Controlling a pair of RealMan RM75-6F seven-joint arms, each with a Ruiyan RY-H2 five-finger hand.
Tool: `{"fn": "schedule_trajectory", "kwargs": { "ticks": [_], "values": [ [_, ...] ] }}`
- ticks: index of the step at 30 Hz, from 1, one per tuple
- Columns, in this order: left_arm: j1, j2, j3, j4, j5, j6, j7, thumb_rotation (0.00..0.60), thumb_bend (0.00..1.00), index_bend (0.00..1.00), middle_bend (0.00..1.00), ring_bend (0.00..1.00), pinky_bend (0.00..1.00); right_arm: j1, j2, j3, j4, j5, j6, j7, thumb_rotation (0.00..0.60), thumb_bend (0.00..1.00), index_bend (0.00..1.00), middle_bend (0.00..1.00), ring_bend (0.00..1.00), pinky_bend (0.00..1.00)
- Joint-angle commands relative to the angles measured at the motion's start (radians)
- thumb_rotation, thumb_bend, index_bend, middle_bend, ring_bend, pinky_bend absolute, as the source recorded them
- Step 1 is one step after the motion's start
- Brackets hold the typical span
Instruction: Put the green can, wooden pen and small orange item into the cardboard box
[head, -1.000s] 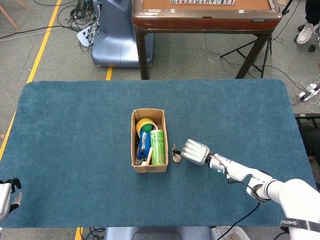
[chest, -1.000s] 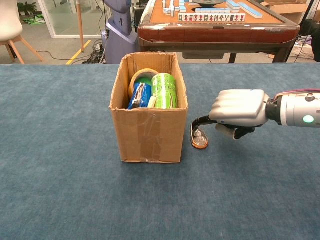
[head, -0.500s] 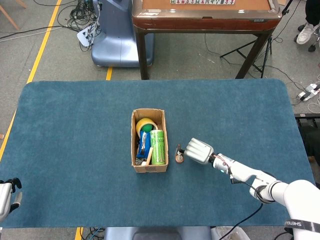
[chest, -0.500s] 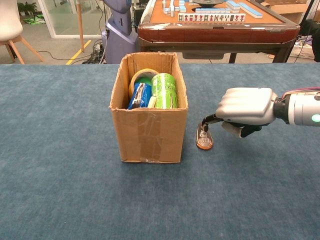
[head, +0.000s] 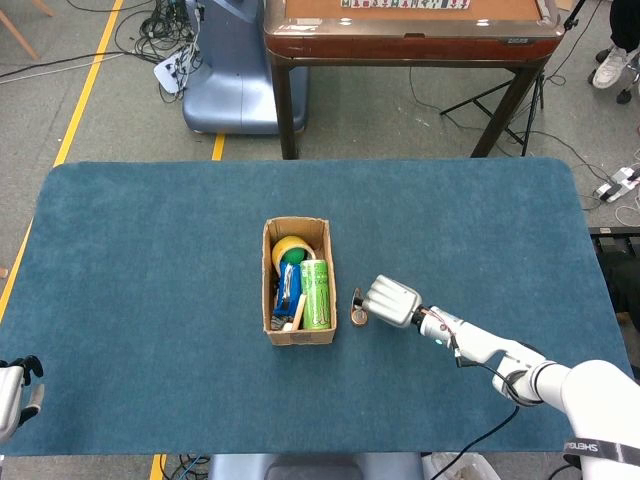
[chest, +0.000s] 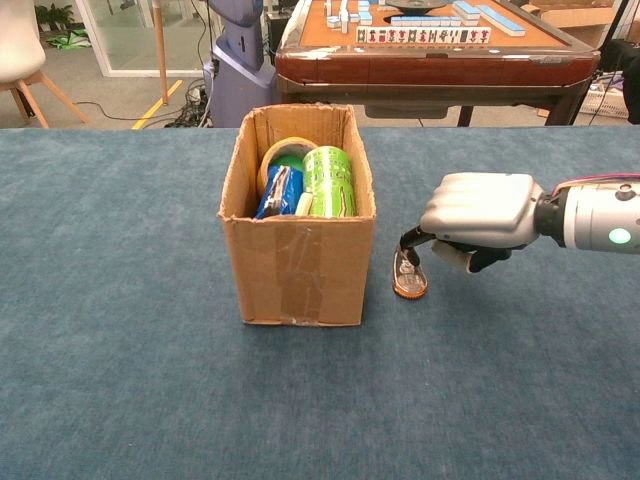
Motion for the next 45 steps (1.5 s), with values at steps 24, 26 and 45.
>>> {"fn": "schedule_trajectory", "kwargs": {
  "ticks": [24,26,45],
  "values": [
    [-0.005,-0.002,-0.003,0.001,-0.016,-0.006,0.005,0.600,0.37,0.49,0.54,0.45,0.56,-0.028,0.084,0.041,-0.072,0.031,0.047,-0.046,0.600,0.09,0.41,0.28,0.24,0.35],
    [-0.005,-0.002,-0.003,0.001,-0.015,-0.005,0.004,0.600,0.37,0.49,0.54,0.45,0.56,-0.027,0.072,0.041,-0.059,0.026,0.049,-0.041,0.600,0.09,0.41,0.26,0.21,0.33],
    [0.000,0.007,0.004,-0.008,-0.007,-0.001,-0.003,0.600,0.37,0.49,0.54,0.45,0.56,0.028,-0.041,0.025,0.056,-0.014,-0.003,0.015,0.600,0.11,0.41,0.25,0.20,0.31]
  ]
}}
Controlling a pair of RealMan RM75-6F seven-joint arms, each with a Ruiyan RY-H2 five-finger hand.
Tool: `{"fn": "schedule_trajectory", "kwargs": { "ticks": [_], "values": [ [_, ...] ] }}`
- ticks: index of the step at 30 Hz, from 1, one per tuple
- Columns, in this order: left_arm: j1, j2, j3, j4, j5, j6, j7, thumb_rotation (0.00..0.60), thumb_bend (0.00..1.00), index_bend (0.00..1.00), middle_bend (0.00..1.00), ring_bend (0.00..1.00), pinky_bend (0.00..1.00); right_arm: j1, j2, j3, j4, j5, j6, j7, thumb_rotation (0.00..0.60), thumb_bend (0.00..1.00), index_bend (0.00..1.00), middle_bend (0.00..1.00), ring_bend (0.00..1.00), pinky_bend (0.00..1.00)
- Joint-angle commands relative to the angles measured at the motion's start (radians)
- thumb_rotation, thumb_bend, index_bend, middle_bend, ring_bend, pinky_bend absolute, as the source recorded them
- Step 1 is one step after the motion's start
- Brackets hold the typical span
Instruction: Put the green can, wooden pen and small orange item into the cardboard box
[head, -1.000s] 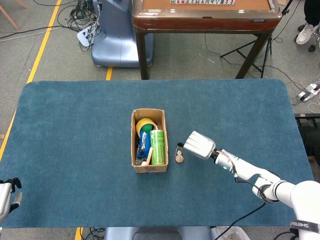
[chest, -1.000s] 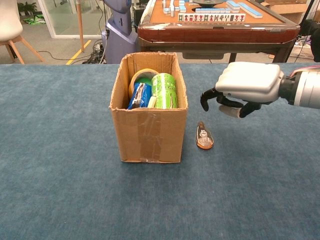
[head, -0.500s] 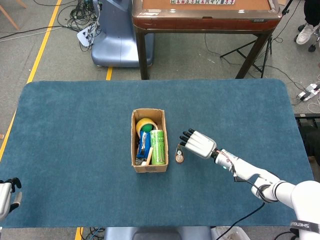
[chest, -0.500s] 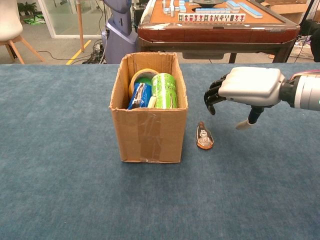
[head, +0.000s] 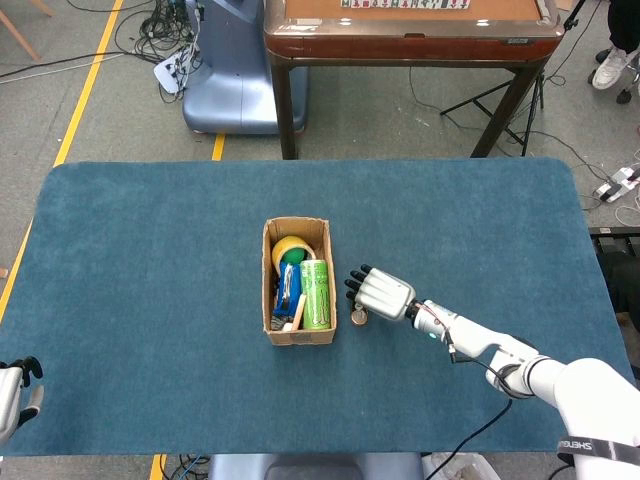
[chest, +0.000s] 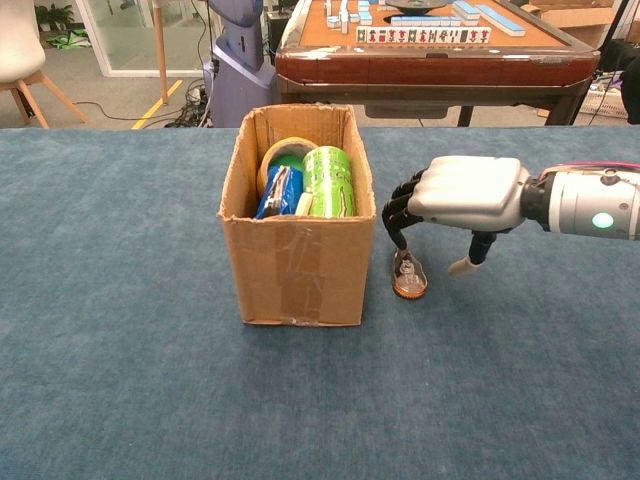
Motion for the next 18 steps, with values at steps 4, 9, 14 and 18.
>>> {"fn": "schedule_trajectory", "kwargs": {
  "ticks": [4,9,14,18],
  "values": [
    [0.003,0.000,-0.003,0.000,-0.002,0.010,0.000,0.600,0.37,0.49,0.54,0.45,0.56,0.011,-0.030,-0.001,0.027,-0.002,-0.010,-0.001,0.600,0.13,0.41,0.25,0.20,0.31],
    [0.007,0.000,-0.006,0.001,-0.003,0.019,-0.001,0.600,0.37,0.49,0.54,0.45,0.56,0.015,-0.043,0.001,0.041,0.004,-0.013,0.004,0.600,0.15,0.41,0.26,0.20,0.31],
    [0.008,0.001,-0.010,-0.005,-0.014,0.021,0.000,0.600,0.37,0.49,0.54,0.45,0.57,0.021,-0.049,0.003,0.042,0.012,-0.027,0.005,0.600,0.19,0.41,0.25,0.20,0.31],
    [0.008,0.002,-0.011,-0.006,-0.016,0.021,0.000,0.600,0.37,0.49,0.54,0.45,0.59,0.025,-0.051,0.006,0.041,0.018,-0.032,0.003,0.600,0.24,0.41,0.25,0.20,0.31]
  ]
}}
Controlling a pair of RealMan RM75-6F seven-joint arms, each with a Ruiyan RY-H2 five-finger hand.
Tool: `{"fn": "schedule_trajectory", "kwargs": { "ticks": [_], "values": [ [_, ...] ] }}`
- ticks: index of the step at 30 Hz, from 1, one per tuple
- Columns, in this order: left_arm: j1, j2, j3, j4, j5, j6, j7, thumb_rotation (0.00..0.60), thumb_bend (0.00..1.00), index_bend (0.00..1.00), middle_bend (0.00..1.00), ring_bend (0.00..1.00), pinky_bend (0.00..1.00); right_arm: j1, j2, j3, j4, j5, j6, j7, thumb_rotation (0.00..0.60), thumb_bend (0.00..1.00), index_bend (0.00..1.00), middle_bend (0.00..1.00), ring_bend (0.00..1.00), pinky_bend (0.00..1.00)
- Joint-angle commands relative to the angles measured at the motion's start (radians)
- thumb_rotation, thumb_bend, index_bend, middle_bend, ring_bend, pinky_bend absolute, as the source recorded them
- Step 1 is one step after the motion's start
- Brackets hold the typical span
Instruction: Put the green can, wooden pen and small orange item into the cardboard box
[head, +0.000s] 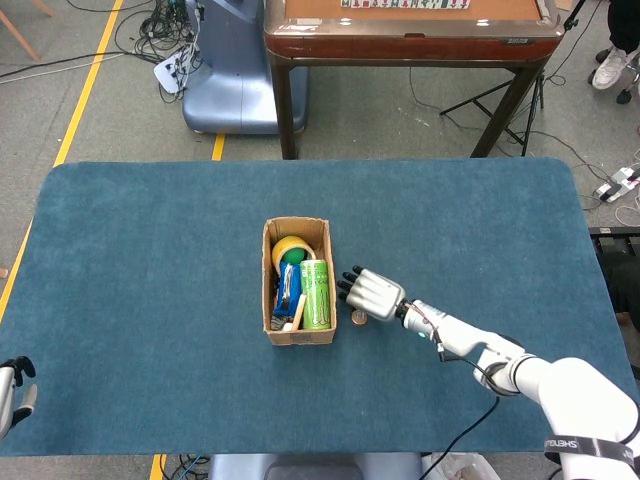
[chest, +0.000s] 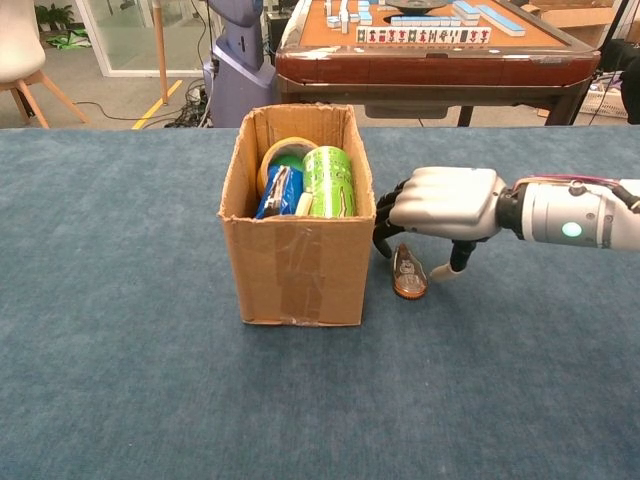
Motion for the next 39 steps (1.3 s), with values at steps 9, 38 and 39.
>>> {"fn": "schedule_trajectory", "kwargs": {
  "ticks": [9,38,39],
  "values": [
    [0.001,0.002,0.001,0.000,0.004,0.003,-0.001,0.600,0.37,0.48,0.54,0.45,0.59,0.011,0.004,-0.003,-0.020,0.015,-0.040,-0.011,0.600,0.31,0.41,0.25,0.18,0.30],
    [0.000,0.002,0.000,0.005,0.002,0.000,-0.002,0.600,0.37,0.49,0.54,0.45,0.59,0.013,0.023,0.005,-0.071,0.052,-0.081,-0.069,0.600,0.34,0.29,0.19,0.13,0.24],
    [0.000,0.002,0.000,0.005,0.002,0.000,-0.002,0.600,0.37,0.49,0.54,0.45,0.59,0.013,0.023,0.005,-0.072,0.052,-0.081,-0.070,0.600,0.34,0.29,0.19,0.13,0.24]
  ]
}}
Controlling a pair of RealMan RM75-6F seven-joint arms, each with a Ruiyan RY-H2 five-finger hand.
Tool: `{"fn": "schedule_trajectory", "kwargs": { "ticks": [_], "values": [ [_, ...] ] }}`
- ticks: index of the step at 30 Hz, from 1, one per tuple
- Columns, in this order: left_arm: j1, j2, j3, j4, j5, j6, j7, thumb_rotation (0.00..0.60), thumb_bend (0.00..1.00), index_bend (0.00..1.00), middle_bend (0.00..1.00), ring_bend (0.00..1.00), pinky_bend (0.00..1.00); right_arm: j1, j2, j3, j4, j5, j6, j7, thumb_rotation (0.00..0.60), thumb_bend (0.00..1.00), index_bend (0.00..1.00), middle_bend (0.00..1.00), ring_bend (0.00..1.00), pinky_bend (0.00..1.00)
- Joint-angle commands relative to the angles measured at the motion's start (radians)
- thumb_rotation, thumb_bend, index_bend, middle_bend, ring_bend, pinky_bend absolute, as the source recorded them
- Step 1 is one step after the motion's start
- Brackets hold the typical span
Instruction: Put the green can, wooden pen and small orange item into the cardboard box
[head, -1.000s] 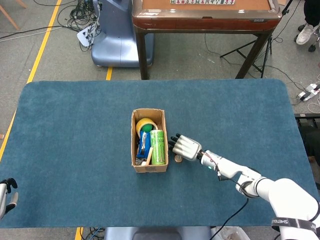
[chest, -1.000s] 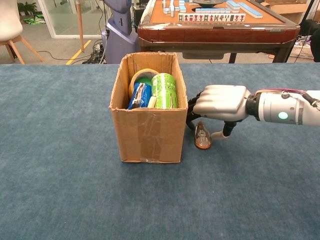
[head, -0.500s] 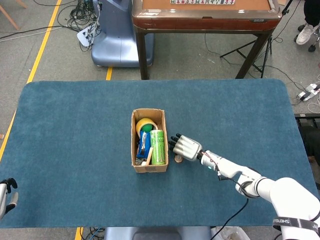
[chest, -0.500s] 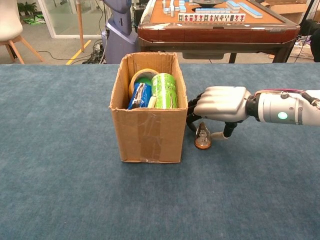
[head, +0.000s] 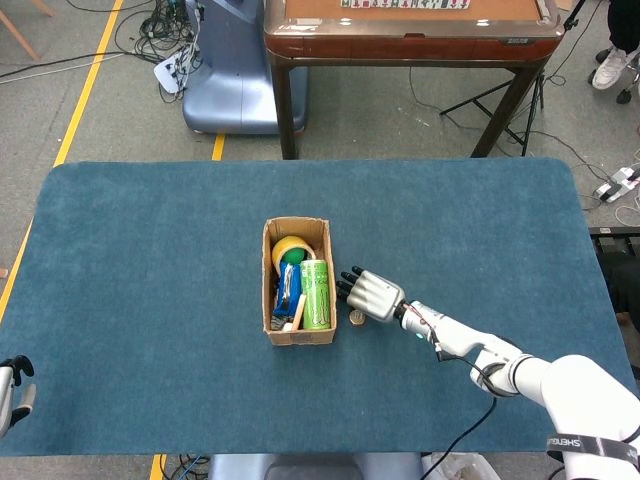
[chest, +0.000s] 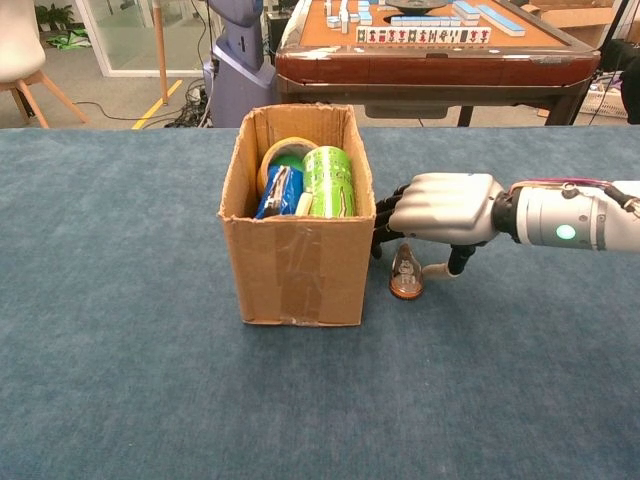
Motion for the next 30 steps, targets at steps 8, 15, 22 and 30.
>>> {"fn": "schedule_trajectory", "kwargs": {
  "ticks": [8,15,22,30],
  "values": [
    [0.000,0.000,0.000,-0.001,-0.002,0.000,0.004,0.600,0.37,0.49,0.54,0.45,0.59,-0.002,0.002,-0.005,-0.009,0.001,-0.006,-0.009,0.600,0.34,0.29,0.19,0.13,0.24],
    [0.001,-0.002,-0.005,0.000,-0.011,0.005,0.006,0.600,0.37,0.49,0.54,0.45,0.59,-0.002,-0.004,-0.002,-0.005,0.005,-0.011,-0.018,0.600,0.34,0.29,0.19,0.13,0.24],
    [0.002,-0.005,-0.008,0.000,-0.014,0.012,0.009,0.600,0.37,0.49,0.54,0.45,0.59,-0.005,-0.013,0.000,0.004,0.006,-0.004,-0.022,0.600,0.34,0.36,0.19,0.13,0.24],
    [0.003,-0.006,-0.007,0.002,-0.011,0.013,0.009,0.600,0.37,0.49,0.54,0.45,0.59,-0.011,-0.015,0.000,0.011,0.007,0.005,-0.021,0.600,0.34,0.45,0.20,0.13,0.24]
  ]
}}
